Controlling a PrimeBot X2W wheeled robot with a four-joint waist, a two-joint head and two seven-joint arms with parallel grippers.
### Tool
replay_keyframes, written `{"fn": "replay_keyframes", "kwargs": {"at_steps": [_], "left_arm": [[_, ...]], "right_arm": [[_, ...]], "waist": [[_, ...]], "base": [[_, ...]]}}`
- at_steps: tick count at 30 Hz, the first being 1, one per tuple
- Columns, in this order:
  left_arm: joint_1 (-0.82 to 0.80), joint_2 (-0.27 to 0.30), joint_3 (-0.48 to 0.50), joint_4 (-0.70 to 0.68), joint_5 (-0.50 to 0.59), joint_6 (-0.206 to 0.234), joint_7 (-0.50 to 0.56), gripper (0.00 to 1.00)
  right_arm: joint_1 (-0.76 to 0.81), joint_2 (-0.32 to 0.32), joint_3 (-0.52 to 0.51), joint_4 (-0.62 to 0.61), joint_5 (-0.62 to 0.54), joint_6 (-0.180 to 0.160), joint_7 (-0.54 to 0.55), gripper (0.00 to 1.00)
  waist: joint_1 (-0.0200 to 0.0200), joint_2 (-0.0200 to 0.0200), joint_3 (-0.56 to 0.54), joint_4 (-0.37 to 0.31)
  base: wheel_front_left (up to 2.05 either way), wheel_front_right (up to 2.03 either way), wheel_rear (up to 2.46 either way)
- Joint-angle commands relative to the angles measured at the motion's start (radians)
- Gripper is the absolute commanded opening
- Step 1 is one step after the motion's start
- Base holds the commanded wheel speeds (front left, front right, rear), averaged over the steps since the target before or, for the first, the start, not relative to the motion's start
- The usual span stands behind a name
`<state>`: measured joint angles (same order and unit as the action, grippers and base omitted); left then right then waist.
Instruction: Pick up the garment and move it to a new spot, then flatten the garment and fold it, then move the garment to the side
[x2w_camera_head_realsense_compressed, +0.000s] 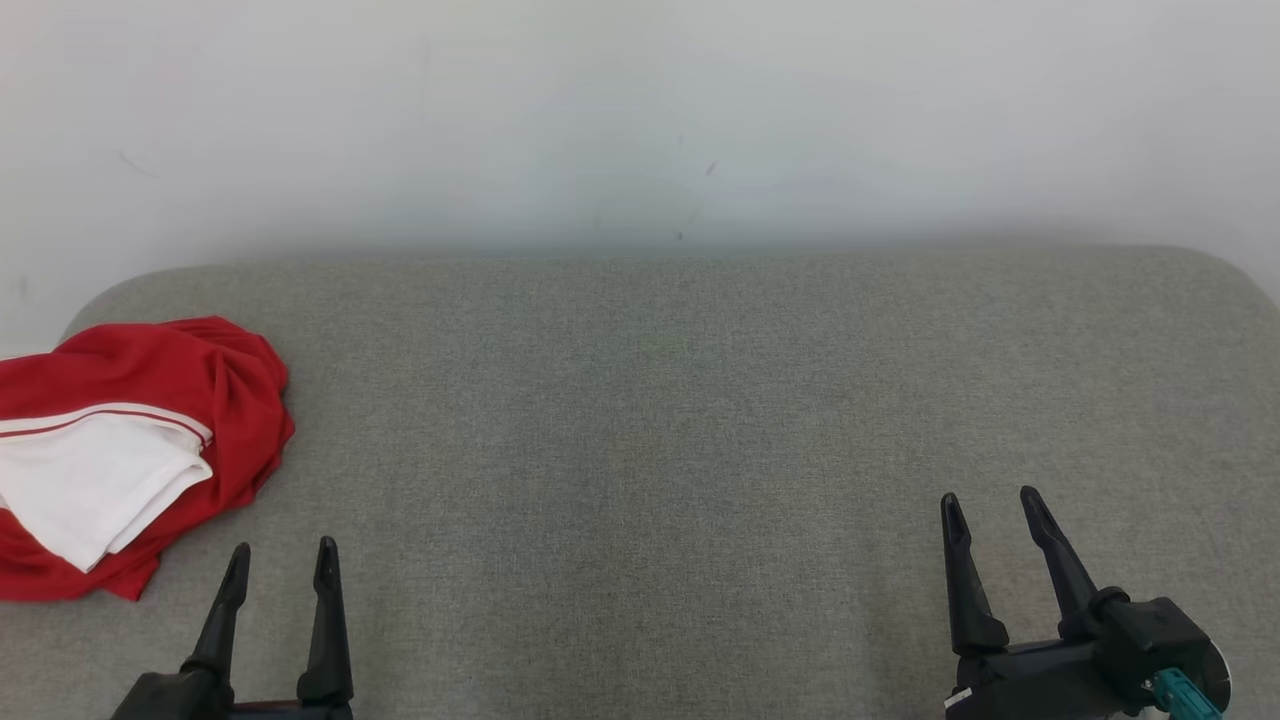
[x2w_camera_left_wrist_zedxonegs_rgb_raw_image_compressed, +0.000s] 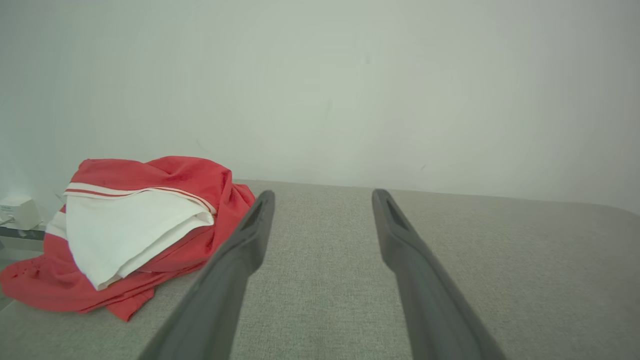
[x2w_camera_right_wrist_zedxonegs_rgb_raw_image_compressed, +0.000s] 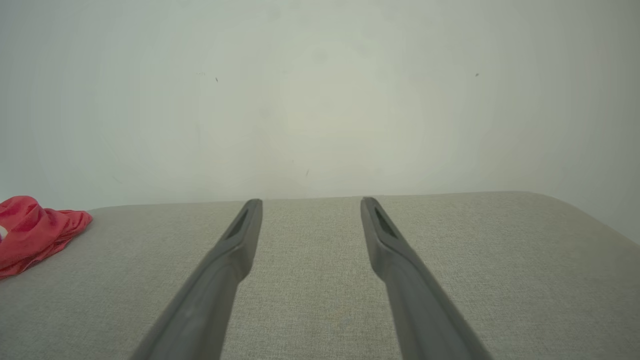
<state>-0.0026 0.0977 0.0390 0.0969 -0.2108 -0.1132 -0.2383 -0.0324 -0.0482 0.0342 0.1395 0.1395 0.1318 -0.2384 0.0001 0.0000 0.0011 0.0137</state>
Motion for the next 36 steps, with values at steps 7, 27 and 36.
{"fn": "replay_keyframes", "kwargs": {"at_steps": [7, 27, 36], "left_arm": [[0.017, -0.007, 0.009, -0.003, 0.051, 0.003, -0.021, 1.0], [0.007, -0.009, 0.013, 0.014, 0.05, -0.009, -0.028, 1.0], [0.005, -0.01, 0.008, 0.019, 0.054, -0.008, -0.028, 1.0]], "right_arm": [[0.012, -0.003, -0.009, -0.018, -0.039, -0.002, -0.021, 1.0], [0.015, -0.003, -0.011, -0.007, 0.039, -0.002, -0.027, 1.0], [0.023, -0.003, -0.013, -0.006, 0.043, -0.002, -0.027, 1.0]], "waist": [[-0.0001, 0.0, -0.001, -0.002], [-0.0001, 0.0, -0.006, 0.004], [-0.0001, 0.0, -0.01, 0.019]], "base": [[0.0, 0.0, 0.0], [0.0, 0.0, 0.0], [0.0, 0.0, 0.0]]}}
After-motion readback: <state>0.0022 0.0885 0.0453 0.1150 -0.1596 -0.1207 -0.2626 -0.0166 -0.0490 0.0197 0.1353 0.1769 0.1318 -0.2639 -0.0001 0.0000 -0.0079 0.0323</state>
